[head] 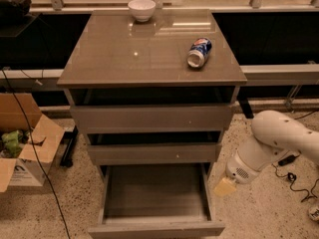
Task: Close bottom drawer
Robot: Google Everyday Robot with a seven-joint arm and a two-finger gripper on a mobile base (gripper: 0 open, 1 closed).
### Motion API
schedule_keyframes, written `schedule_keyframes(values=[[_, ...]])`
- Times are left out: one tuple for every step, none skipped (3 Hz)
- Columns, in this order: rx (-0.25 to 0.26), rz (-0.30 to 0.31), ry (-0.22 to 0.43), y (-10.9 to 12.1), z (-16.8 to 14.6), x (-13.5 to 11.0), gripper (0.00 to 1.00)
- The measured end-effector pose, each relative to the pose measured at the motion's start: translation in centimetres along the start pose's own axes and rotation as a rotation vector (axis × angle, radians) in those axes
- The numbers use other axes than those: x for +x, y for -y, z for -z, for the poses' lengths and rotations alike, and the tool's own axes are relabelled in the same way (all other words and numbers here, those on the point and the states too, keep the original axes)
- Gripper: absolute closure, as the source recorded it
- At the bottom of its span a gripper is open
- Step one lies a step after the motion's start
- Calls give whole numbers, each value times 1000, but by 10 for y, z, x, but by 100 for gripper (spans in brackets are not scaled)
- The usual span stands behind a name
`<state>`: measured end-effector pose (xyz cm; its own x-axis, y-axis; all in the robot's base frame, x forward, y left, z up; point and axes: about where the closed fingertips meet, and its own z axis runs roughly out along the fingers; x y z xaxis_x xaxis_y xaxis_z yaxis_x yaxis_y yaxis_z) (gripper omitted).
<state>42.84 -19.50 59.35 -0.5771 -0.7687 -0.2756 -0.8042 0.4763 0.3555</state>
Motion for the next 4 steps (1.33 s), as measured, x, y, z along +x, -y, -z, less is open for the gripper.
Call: schedule_keyframes(values=[[-38, -47, 13, 25, -52, 20, 100], [-57, -92, -24, 54, -101, 40, 100], [-74, -102, -34, 56, -114, 47, 100], [-73, -134, -44, 61, -128, 49, 100]])
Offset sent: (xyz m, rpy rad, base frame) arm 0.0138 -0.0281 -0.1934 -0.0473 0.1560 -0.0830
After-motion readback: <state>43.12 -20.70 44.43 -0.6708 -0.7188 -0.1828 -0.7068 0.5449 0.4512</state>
